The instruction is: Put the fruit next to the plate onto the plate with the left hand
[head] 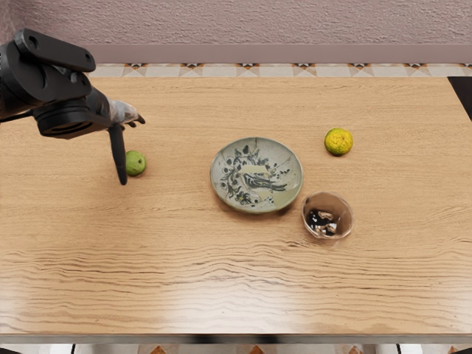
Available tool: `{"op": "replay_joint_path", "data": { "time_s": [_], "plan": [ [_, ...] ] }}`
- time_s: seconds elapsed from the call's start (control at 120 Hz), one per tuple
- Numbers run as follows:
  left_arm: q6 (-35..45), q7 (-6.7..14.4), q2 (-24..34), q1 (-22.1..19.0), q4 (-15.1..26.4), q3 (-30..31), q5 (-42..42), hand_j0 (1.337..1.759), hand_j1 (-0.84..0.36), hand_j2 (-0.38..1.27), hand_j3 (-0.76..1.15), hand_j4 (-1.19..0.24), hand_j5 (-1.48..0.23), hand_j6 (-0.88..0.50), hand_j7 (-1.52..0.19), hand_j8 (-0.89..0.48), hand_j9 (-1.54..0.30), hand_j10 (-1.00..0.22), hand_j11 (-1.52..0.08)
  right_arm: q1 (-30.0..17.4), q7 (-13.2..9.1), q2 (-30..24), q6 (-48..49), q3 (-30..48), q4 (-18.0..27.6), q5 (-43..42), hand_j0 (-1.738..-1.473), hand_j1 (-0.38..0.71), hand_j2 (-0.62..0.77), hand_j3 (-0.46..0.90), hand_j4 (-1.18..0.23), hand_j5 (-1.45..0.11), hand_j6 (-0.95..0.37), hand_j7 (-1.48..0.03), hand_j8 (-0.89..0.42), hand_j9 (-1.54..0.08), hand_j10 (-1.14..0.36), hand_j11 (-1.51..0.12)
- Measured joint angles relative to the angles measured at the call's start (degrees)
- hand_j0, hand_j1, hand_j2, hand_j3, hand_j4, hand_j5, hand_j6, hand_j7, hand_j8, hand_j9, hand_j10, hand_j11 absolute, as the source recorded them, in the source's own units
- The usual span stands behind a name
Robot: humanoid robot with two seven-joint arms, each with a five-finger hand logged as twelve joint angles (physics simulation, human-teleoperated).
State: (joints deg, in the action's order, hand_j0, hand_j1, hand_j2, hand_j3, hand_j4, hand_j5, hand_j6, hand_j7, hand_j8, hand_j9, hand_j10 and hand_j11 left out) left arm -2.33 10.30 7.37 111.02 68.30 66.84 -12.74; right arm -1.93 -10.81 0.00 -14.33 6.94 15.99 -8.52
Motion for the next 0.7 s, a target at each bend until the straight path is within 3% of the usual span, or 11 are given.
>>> {"op": "replay_joint_path", "data": {
  "time_s": [0.083, 0.192, 0.7],
  "plan": [
    [2.24, -4.41, -0.36, -0.05, 1.1, 0.22, -0.02, 1.658, 0.32, 0.0, 0.0, -0.03, -0.03, -0.03, -0.03, -0.03, -0.03, -0.03, -0.03, 0.0, 0.0, 0.0, 0.0, 0.0, 0.0, 0.0, -1.658, -0.35, 0.0, 0.0, 0.0, 0.0, 0.0, 0.0, 0.0, 0.0, 0.0, 0.0],
    [3.44, -6.69, -2.78, -1.34, 1.96, 0.33, -0.04, 1.658, 0.32, 0.01, 0.0, -0.03, -0.03, -0.03, -0.03, -0.03, -0.03, -0.03, -0.03, 0.0, 0.0, 0.0, 0.0, 0.0, 0.0, 0.0, -1.658, -0.35, 0.0, 0.0, 0.0, 0.0, 0.0, 0.0, 0.0, 0.0, 0.0, 0.0],
    [9.63, -8.22, -0.95, -4.93, 1.94, 4.96, -2.27, 1.658, 0.23, 0.02, 0.0, -0.1, -0.13, -0.1, -0.13, -0.1, -0.13, -0.1, -0.13, 0.0, 0.0, 0.0, 0.0, 0.0, 0.0, 0.0, -1.658, -0.35, 0.0, 0.0, 0.0, 0.0, 0.0, 0.0, 0.0, 0.0, 0.0, 0.0]
  ]
}}
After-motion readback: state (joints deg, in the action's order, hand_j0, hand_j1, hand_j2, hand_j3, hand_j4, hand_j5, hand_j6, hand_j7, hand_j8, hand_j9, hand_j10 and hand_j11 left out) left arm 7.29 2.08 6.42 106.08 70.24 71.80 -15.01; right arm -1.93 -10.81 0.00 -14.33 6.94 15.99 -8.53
